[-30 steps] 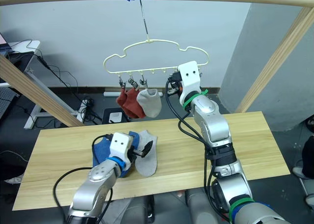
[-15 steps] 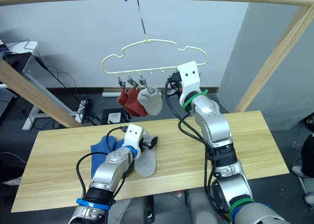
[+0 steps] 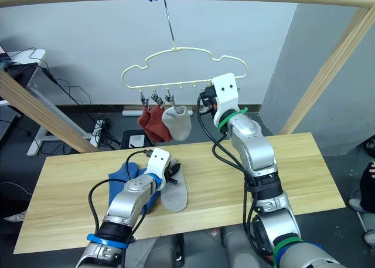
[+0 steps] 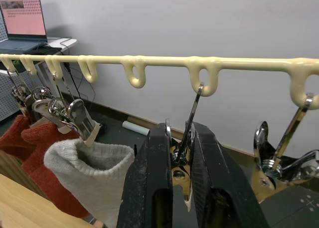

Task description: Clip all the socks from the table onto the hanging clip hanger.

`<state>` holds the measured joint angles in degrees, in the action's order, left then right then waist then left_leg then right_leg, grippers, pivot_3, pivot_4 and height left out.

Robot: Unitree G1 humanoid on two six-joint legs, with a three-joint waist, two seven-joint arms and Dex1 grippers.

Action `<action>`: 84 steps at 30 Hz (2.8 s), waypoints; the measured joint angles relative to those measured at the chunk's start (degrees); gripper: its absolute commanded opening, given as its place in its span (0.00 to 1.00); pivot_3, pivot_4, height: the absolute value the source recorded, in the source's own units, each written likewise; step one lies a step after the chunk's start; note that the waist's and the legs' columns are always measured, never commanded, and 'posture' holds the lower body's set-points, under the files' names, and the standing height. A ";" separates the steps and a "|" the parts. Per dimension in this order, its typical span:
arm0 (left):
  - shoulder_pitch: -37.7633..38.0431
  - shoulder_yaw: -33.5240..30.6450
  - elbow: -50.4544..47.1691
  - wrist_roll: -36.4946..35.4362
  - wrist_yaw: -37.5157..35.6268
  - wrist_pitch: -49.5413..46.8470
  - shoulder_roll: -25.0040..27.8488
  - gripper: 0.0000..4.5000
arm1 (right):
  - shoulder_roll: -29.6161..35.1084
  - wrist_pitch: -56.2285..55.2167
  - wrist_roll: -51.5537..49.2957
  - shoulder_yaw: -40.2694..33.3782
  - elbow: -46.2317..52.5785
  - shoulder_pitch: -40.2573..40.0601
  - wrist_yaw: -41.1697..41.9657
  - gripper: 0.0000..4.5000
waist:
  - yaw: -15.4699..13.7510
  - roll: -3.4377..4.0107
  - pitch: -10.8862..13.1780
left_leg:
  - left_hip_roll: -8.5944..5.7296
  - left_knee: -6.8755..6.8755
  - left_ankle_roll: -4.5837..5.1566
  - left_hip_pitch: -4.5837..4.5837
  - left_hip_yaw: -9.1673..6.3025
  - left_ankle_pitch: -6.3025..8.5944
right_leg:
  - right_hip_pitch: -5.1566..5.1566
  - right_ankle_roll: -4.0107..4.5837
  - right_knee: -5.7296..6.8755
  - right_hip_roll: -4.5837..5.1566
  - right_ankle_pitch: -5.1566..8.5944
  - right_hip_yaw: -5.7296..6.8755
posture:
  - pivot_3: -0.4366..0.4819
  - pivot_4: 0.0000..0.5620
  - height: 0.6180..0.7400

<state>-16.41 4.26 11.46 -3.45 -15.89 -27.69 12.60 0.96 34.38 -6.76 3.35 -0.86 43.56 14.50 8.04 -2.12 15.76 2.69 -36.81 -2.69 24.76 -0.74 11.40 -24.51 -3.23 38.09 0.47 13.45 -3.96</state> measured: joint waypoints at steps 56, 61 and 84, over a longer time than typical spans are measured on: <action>-15.27 -8.79 -4.93 -27.49 -11.86 1.78 -12.15 0.00 | -0.37 5.92 -4.03 -1.06 5.05 0.11 -1.17 0.03 | 0.30 -0.02 0.02 | -0.02 0.37 0.00 0.08 0.06 0.00 | -0.09 -0.07 -0.40 -0.03 0.05 -0.04 | 0.24 0.47 1.00; -15.25 -9.03 -4.90 -27.53 -12.05 2.15 -12.67 0.00 | -0.44 6.16 -4.09 -1.12 5.05 0.11 -1.71 0.03 | 0.29 -0.02 0.02 | -0.02 0.43 0.00 0.08 0.06 0.00 | -0.09 -0.07 -0.45 -0.03 0.05 -0.04 | 0.25 0.46 1.00; -18.90 -9.12 0.29 -25.17 -11.40 7.66 -13.54 0.00 | 0.38 13.73 -10.29 -2.64 12.15 -1.04 -1.85 0.90 | 0.17 -0.03 0.03 | -0.02 0.71 0.00 0.11 0.08 0.00 | -0.12 -0.07 -0.76 -0.03 0.05 -0.03 | 0.25 0.45 1.00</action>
<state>-35.31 -4.86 11.75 -28.61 -27.29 -20.03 -0.93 1.34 48.11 -17.05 0.71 11.29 42.52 12.65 8.21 -2.15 15.78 2.67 -36.10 -2.69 24.87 -0.66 11.40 -24.63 -3.30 37.33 0.44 13.50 -3.99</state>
